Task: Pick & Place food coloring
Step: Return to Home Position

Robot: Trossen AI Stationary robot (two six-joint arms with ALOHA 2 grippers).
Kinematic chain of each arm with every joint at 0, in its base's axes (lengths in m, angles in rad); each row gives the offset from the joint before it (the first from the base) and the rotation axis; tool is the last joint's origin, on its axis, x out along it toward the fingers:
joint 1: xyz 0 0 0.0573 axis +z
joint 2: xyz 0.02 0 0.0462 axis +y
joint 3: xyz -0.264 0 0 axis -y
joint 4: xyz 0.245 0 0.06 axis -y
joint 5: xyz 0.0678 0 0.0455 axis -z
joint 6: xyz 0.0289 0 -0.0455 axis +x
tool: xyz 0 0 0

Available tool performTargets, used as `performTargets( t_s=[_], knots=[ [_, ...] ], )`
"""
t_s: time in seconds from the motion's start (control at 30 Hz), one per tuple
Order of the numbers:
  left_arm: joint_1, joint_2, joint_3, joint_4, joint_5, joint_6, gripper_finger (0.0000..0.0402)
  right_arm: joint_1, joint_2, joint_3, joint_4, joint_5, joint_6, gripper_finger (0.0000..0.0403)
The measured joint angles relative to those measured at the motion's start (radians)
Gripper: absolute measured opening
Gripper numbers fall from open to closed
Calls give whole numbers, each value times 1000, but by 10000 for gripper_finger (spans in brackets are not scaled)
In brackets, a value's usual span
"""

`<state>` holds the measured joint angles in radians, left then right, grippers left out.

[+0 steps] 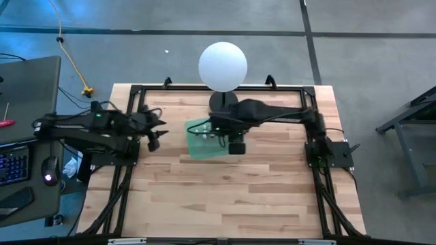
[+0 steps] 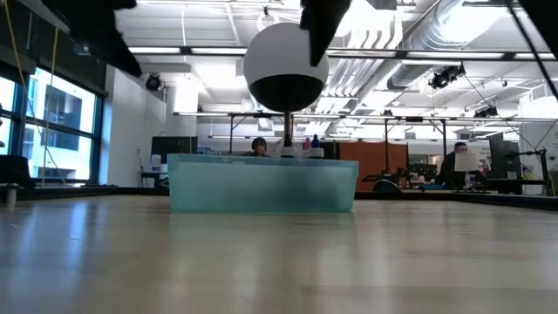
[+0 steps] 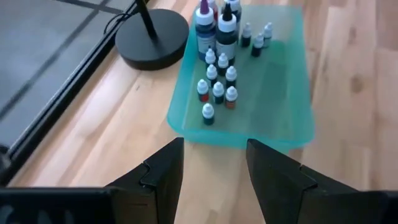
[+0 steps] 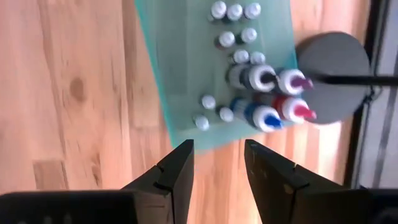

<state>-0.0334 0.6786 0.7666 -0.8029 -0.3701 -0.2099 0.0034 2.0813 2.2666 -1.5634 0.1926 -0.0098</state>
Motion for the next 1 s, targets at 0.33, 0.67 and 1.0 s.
performTargets(
  t_s=[0.33, 0.67, 1.0],
  knots=[
    [0, -385, -7, -121, 1, -55, 170, -31, -473, -717, 549, -180, -140, 133],
    [0, -575, -10, 179, 51, 11, 170, -92, -986, -1497, 1300, -258, -129, 133],
    [0, -558, -275, 662, 165, 259, 170, -161, -1387, -2003, 1932, -334, -93, 133]
  ],
)
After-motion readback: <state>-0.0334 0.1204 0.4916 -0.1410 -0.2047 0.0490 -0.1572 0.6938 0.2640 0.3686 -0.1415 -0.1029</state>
